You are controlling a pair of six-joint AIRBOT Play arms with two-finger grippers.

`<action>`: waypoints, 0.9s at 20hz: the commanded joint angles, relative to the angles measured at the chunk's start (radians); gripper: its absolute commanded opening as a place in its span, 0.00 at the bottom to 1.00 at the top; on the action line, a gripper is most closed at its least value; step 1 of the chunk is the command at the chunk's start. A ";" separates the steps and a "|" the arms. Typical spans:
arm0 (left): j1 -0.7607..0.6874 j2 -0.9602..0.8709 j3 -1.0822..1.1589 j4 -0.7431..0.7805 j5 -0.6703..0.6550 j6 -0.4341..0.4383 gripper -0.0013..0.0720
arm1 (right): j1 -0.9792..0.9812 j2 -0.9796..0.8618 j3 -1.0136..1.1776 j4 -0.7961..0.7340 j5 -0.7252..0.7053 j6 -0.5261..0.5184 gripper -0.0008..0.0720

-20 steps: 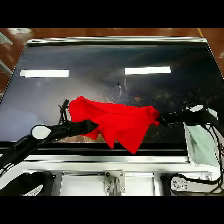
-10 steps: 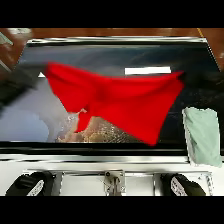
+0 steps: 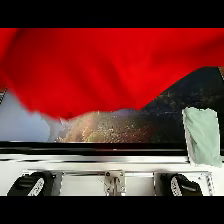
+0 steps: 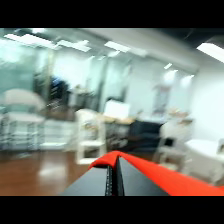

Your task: Fold the shirts.

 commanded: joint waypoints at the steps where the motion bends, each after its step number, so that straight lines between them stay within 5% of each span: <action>1: 0.007 0.018 0.079 0.351 -0.154 -0.099 0.07 | 0.000 0.062 0.039 -0.166 0.194 0.096 0.11; 5: 0.007 0.018 0.079 0.557 -0.143 -0.117 0.07 | 0.000 0.037 0.039 -0.180 0.540 0.142 0.11; 10: 0.007 -0.037 0.079 0.564 -0.150 -0.117 0.07 | 0.000 -0.100 0.035 -0.182 0.787 0.207 0.11; 15: 0.007 -0.207 0.068 0.564 -0.255 -0.113 0.07 | 0.001 -0.326 -0.113 -0.130 0.778 0.197 0.11; 18: 0.007 -0.359 0.023 0.563 -0.248 -0.114 0.07 | 0.018 -0.476 -0.251 -0.148 0.567 0.134 0.11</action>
